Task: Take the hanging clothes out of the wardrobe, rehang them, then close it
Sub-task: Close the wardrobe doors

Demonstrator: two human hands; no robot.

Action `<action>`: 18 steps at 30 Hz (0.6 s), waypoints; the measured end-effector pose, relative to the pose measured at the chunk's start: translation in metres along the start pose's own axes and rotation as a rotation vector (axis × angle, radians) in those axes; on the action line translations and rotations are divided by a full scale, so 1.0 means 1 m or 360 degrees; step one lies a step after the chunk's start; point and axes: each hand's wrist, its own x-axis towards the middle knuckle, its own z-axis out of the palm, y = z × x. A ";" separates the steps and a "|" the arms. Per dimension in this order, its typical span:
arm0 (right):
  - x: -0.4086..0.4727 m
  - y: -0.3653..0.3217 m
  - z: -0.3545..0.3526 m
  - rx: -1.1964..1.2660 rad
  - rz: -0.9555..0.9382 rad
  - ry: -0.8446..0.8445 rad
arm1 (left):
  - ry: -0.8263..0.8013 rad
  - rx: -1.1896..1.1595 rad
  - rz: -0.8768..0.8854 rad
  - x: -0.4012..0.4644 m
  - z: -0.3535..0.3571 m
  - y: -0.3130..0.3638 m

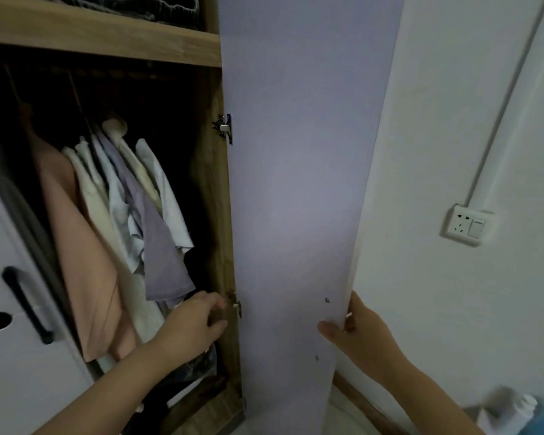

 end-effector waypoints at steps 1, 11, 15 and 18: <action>-0.005 -0.007 0.007 -0.0046 -0.0026 -0.0045 | 0.0006 0.0040 -0.0031 -0.006 -0.004 -0.006; -0.024 -0.079 0.113 -0.0122 -0.0261 -0.0357 | 0.0046 0.0292 -0.0358 -0.082 -0.054 -0.075; -0.020 -0.105 0.156 -0.0115 -0.0358 -0.0359 | 0.0132 0.0327 -0.0468 -0.118 -0.072 -0.108; -0.016 -0.125 0.183 -0.0146 -0.0380 -0.0333 | 0.0148 0.0374 -0.0539 -0.143 -0.084 -0.131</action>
